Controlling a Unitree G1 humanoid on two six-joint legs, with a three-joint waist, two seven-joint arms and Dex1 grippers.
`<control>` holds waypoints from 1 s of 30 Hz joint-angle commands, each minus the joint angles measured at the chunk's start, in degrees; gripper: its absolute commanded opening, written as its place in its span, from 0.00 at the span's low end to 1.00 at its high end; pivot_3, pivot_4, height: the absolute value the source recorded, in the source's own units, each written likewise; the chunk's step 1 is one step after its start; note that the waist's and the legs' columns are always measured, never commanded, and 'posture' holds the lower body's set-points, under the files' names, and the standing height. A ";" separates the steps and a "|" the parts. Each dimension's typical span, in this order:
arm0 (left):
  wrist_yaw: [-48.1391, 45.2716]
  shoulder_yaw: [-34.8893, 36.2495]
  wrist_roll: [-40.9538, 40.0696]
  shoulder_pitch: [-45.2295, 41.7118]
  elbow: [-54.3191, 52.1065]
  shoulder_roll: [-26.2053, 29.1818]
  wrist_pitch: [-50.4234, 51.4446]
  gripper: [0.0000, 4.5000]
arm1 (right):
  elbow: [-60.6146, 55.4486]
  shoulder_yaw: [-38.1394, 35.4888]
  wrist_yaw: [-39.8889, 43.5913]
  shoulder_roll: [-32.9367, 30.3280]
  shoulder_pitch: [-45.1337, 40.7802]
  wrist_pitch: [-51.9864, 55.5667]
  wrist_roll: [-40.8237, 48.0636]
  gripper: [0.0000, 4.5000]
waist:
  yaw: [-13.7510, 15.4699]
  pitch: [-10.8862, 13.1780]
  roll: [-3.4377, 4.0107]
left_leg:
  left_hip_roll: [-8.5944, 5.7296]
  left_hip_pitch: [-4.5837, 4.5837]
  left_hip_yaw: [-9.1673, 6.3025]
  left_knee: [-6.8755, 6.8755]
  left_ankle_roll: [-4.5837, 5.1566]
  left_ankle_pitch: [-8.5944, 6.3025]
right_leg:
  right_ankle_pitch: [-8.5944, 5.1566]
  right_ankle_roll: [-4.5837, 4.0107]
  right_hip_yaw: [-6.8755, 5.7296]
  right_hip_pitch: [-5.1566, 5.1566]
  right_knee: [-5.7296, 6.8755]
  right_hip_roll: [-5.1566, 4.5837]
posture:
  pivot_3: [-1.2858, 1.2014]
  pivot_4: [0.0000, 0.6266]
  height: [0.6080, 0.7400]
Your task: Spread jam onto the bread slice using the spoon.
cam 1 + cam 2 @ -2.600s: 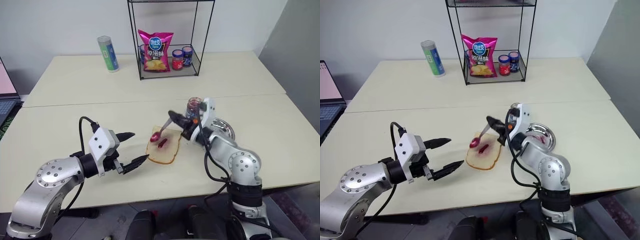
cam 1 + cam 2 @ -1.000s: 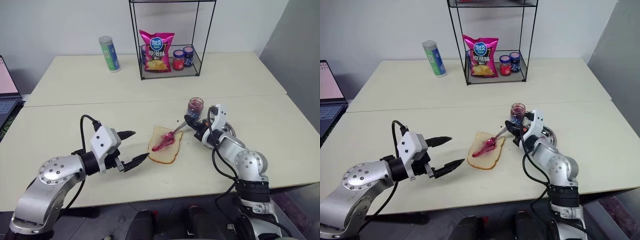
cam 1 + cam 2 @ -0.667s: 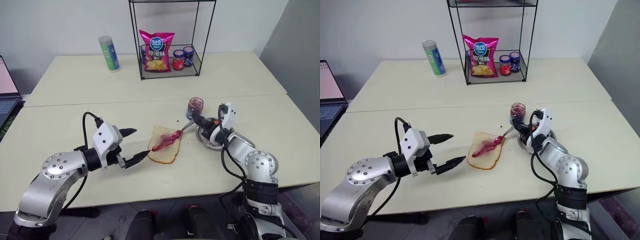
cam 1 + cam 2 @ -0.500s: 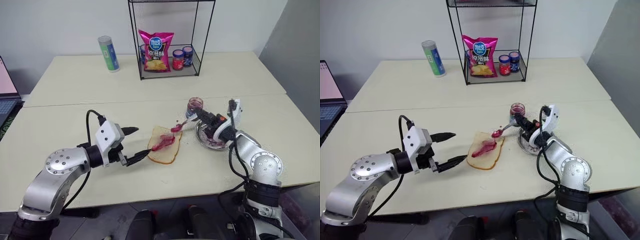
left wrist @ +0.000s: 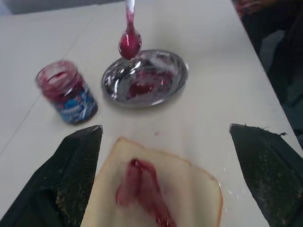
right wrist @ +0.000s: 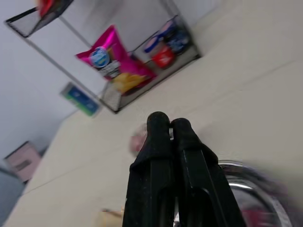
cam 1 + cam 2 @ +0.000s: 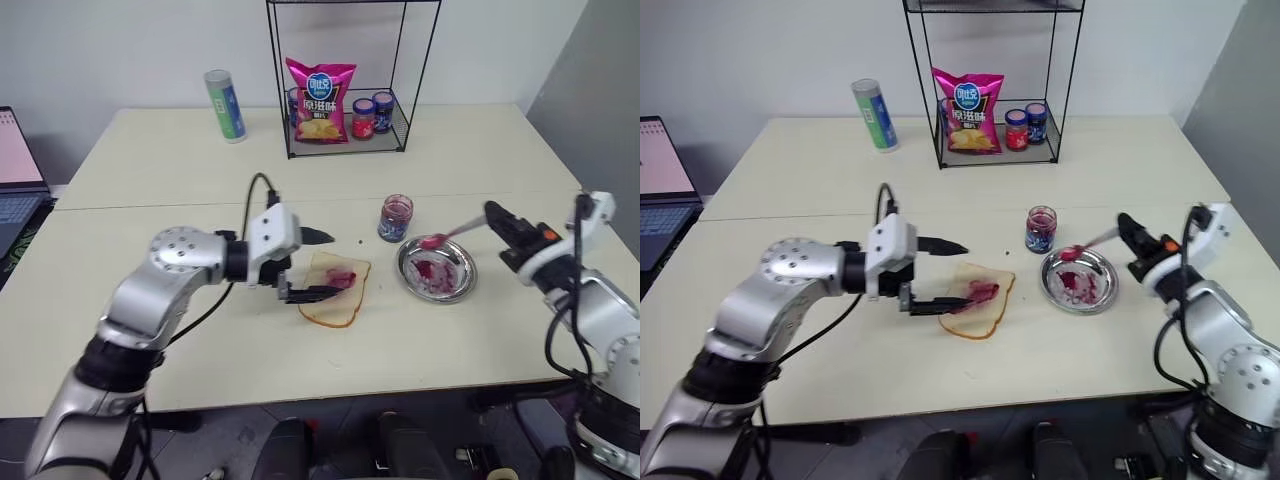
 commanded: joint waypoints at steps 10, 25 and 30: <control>-2.25 -7.13 6.63 -4.05 7.13 -8.58 -5.71 1.00 | 11.11 3.02 12.32 -1.59 1.59 -8.28 -9.00 0.01 | -0.76 0.02 0.02 | 0.25 0.10 -0.05 -0.03 0.02 -0.01 | -0.02 -0.04 0.00 -0.03 0.15 0.33 | 0.52 0.24 1.00; 0.46 -4.71 7.23 -0.65 2.79 -6.54 -3.06 1.00 | 25.38 3.80 21.77 -2.73 -2.44 -12.98 -16.91 0.20 | -0.51 0.02 0.02 | 0.20 0.08 -0.06 0.06 0.02 -0.01 | 0.00 -0.02 0.03 0.00 0.15 0.29 | 0.52 0.24 1.00; 0.62 -4.48 7.38 -0.82 2.96 -6.57 -2.95 1.00 | 25.99 2.82 22.07 -3.09 -3.26 -12.61 -17.19 0.43 | -0.50 0.02 0.02 | 0.19 0.08 -0.04 0.05 0.02 -0.01 | 0.00 -0.02 0.06 0.00 0.15 0.28 | 0.52 0.24 1.00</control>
